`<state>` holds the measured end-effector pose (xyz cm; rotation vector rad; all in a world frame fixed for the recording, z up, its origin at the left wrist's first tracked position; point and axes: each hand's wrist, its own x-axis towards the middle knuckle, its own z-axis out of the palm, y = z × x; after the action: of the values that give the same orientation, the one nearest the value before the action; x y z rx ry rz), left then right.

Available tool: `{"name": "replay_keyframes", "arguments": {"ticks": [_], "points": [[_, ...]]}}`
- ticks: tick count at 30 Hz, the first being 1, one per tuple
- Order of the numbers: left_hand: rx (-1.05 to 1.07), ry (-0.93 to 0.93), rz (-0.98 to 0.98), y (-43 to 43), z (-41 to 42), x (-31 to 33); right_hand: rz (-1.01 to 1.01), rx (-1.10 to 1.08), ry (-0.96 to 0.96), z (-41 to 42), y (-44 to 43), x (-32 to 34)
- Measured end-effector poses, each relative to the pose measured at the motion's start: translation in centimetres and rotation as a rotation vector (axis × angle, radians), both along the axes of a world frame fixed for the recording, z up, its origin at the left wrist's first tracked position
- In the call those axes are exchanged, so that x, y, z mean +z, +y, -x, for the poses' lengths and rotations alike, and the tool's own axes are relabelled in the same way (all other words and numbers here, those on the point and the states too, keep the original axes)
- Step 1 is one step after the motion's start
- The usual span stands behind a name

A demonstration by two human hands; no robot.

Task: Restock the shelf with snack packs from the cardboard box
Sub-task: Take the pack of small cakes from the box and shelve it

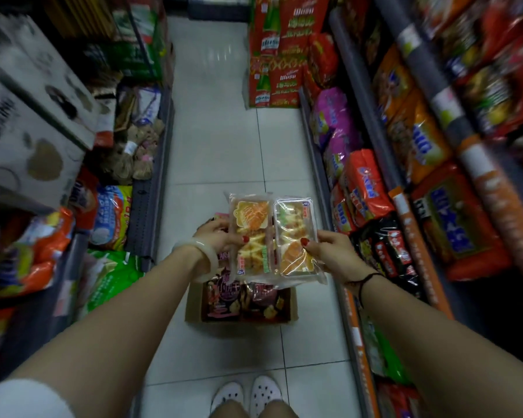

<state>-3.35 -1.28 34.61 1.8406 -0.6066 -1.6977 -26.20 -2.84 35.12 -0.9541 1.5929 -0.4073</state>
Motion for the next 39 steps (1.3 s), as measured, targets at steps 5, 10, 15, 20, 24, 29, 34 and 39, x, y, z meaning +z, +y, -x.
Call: {"name": "replay_keyframes", "arguments": {"ticks": [5, 10, 15, 20, 24, 29, 34, 39], "points": [[-0.034, 0.000, 0.012, -0.4, 0.6, 8.7, 0.017, -0.034, -0.024, 0.7, -0.1, 8.3], [-0.043, 0.014, 0.047, -1.1, 1.4, 16.5, 0.079, -0.076, -0.036, 1.5, -0.4, 15.6], [-0.061, 0.019, 0.072, -1.2, 2.4, 22.9, 0.118, -0.091, -0.055, 2.5, -0.5, 21.7], [-0.047, 0.022, 0.087, -0.8, 3.2, 27.3, 0.145, -0.123, -0.078, 3.2, -0.2, 25.7], [-0.025, 0.048, 0.113, -0.5, 4.3, 30.3, 0.150, -0.162, -0.093, 3.9, 0.4, 28.5], [-0.068, 0.044, 0.151, -0.2, 6.0, 33.4, 0.203, -0.236, -0.062, 5.1, 1.8, 31.4], [-0.144, 0.051, 0.188, -0.4, 7.5, 35.5, 0.247, -0.333, -0.043, 6.3, 3.5, 33.5], [-0.267, 0.075, 0.225, -0.6, 8.4, 37.5, 0.284, -0.447, -0.041, 6.7, 6.4, 36.0]]}}
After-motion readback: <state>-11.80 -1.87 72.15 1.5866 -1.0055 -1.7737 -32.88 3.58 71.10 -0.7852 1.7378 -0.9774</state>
